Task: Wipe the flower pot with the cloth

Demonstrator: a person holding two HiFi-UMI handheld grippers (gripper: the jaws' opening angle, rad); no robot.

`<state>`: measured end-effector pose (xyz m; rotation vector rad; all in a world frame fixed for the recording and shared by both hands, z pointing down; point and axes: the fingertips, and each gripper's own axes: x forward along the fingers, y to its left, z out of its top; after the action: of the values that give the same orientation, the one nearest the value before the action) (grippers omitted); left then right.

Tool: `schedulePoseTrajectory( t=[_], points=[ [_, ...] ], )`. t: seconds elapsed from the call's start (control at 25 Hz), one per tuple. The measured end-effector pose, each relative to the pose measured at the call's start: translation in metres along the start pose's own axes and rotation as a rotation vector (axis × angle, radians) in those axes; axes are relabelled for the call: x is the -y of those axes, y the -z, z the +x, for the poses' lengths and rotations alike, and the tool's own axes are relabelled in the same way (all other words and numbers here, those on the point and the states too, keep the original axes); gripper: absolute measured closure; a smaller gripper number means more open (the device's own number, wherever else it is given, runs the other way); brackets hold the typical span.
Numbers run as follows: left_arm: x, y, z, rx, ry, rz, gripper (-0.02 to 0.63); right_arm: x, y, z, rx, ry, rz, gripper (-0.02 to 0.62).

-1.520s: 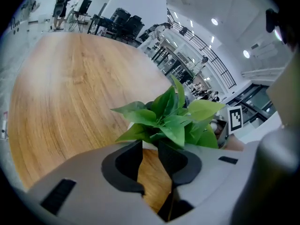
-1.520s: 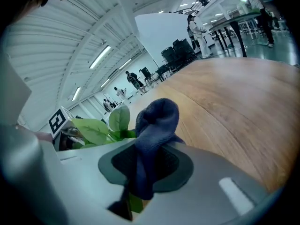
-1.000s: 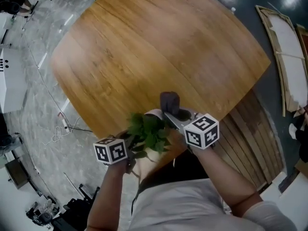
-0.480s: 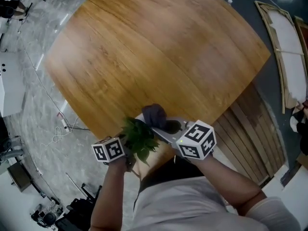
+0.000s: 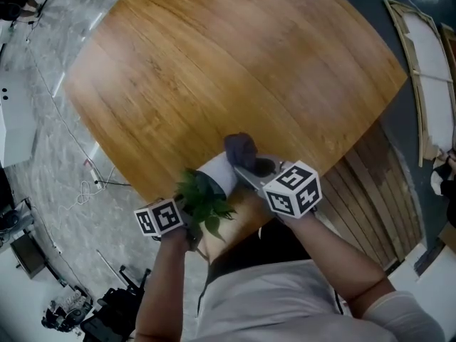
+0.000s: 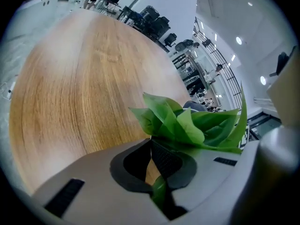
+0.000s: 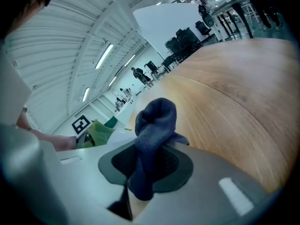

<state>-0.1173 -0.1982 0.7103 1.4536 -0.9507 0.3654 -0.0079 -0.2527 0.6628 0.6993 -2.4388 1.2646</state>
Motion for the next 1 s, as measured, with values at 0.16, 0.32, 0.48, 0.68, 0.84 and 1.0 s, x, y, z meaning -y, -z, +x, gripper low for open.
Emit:
schedulePoseTrajectory(
  t=[0.16,0.32,0.48,0.68,0.84,1.0],
  points=[
    [-0.003,-0.001,-0.002,0.012,0.007,-0.057,0.594,-0.065,-0.010,-0.002,-0.009,-0.139,-0.034,0.528],
    [-0.002,-0.002,-0.003,0.011,0.013,-0.067,0.594,-0.063,-0.009,-0.001,-0.019,-0.124,-0.067,0.529],
    [-0.003,-0.001,0.000,0.017,0.026,-0.075,0.594,0.006,0.002,0.002,-0.042,0.035,-0.056,0.529],
    [-0.016,-0.002,0.004,0.043,0.041,-0.138,0.594,-0.022,0.001,0.007,-0.033,-0.022,-0.053,0.529],
    [-0.023,0.003,0.003,0.046,0.039,-0.177,0.592,-0.091,0.012,0.011,-0.071,-0.180,-0.076,0.531],
    [-0.022,0.005,0.005,0.053,0.054,-0.201,0.592,-0.069,0.019,0.008,-0.063,-0.132,-0.083,0.531]
  ],
)
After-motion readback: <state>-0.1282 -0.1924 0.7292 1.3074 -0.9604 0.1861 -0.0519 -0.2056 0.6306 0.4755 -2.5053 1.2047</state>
